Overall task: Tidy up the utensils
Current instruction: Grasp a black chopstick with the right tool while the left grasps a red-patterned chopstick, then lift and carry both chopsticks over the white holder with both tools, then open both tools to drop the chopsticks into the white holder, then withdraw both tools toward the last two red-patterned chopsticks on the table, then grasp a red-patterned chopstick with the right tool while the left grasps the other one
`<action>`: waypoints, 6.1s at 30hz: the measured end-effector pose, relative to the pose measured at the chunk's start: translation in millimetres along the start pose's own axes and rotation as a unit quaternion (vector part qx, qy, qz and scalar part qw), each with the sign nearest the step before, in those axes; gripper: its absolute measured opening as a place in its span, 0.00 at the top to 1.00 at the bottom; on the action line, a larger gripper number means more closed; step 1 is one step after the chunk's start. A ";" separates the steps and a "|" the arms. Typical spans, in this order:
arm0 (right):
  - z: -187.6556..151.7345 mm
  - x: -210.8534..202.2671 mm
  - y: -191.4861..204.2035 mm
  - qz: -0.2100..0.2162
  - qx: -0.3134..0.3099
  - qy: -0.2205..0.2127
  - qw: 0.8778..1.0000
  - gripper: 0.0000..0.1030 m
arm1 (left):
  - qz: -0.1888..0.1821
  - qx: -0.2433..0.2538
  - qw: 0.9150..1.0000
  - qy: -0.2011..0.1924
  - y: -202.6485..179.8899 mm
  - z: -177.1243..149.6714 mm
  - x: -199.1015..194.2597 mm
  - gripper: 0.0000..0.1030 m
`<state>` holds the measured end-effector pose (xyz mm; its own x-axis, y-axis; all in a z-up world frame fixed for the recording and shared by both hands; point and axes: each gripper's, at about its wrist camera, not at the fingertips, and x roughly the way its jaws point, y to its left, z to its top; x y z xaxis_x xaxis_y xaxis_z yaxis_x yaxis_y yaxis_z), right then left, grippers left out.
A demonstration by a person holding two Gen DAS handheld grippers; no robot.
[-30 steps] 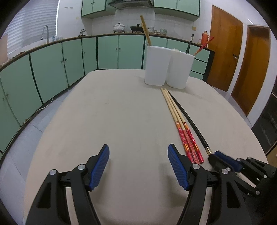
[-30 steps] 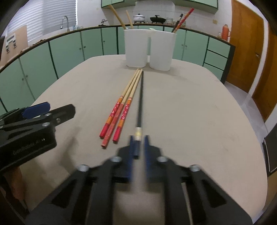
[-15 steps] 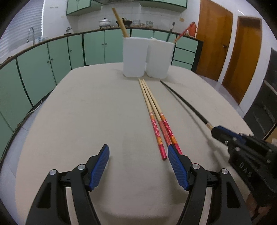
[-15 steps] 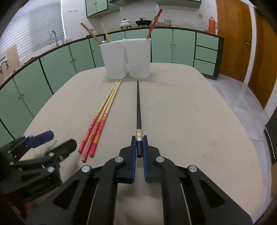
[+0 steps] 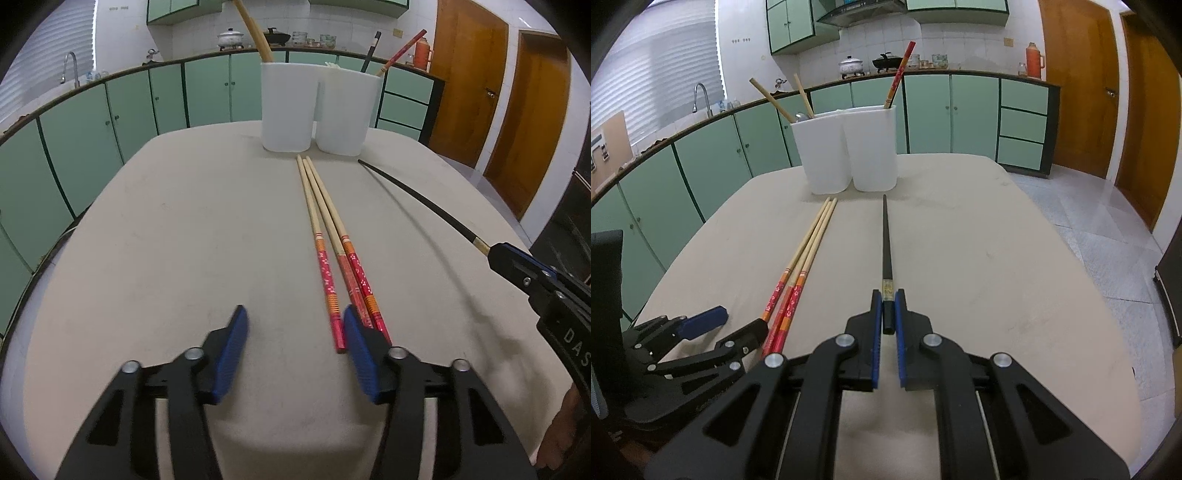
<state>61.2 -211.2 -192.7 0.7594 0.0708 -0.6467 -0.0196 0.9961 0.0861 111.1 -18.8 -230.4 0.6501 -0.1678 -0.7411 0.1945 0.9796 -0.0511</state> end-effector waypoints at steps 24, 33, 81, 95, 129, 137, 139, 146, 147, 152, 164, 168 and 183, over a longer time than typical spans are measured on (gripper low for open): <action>38.0 -45.3 -1.7 0.007 -0.036 -0.073 0.997 0.94 | -0.007 0.016 0.993 -0.117 1.2 59.9 -89.6 0.95; 95.5 -62.4 -5.0 0.045 -0.041 -0.074 0.995 0.94 | -0.029 0.004 0.987 -0.161 11.1 119.7 -110.4 0.95; 351.4 -9.1 -6.9 0.086 -0.053 -0.158 0.982 0.94 | -0.047 0.001 0.957 -0.286 12.8 347.3 -95.9 0.95; 308.3 57.2 -4.9 0.085 -0.048 -0.085 0.992 0.93 | -0.040 -0.003 0.982 -0.185 18.0 327.8 -2.4 0.95; 154.2 -69.0 -35.9 -0.011 -0.016 -0.168 0.986 0.05 | -0.002 -0.006 0.978 -0.209 11.3 152.6 -113.8 0.17; 111.0 -52.1 -23.8 -0.012 -0.008 -0.129 0.992 0.05 | 0.010 0.004 0.986 -0.168 13.8 109.9 -91.4 0.17; 101.8 -49.1 -22.4 -0.012 -0.005 -0.121 0.993 0.05 | 0.011 0.004 0.986 -0.163 13.9 101.5 -89.2 0.17; 79.7 -40.7 -17.9 -0.012 -0.006 -0.104 0.995 0.05 | 0.024 0.002 0.989 -0.144 26.8 75.8 -76.1 0.17; 76.2 -38.6 -16.5 -0.011 -0.006 -0.100 0.995 0.05 | 0.025 0.002 0.990 -0.141 27.9 72.5 -74.3 0.17; 54.2 -27.2 -6.0 -0.003 -0.010 -0.077 0.997 0.05 | 0.035 -0.003 0.991 -0.130 37.2 55.5 -65.6 0.17; 2.3 -10.5 38.6 0.013 -0.043 -0.045 0.998 0.08 | 0.054 -0.015 0.990 -0.127 57.5 20.6 -55.5 0.17; -8.9 0.1 50.6 0.011 -0.066 -0.018 0.998 0.28 | 0.059 -0.021 0.990 -0.125 63.4 12.5 -54.8 0.17; -22.2 22.7 63.5 0.006 -0.100 0.047 0.994 0.45 | 0.052 -0.034 0.989 -0.138 72.4 12.6 -58.0 0.17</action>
<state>62.8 -145.2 -218.7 0.6944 0.0774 -0.7154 -0.1634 0.9852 -0.0520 96.7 60.5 -182.6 0.8411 -0.0795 -0.5351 0.0712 0.9968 -0.0361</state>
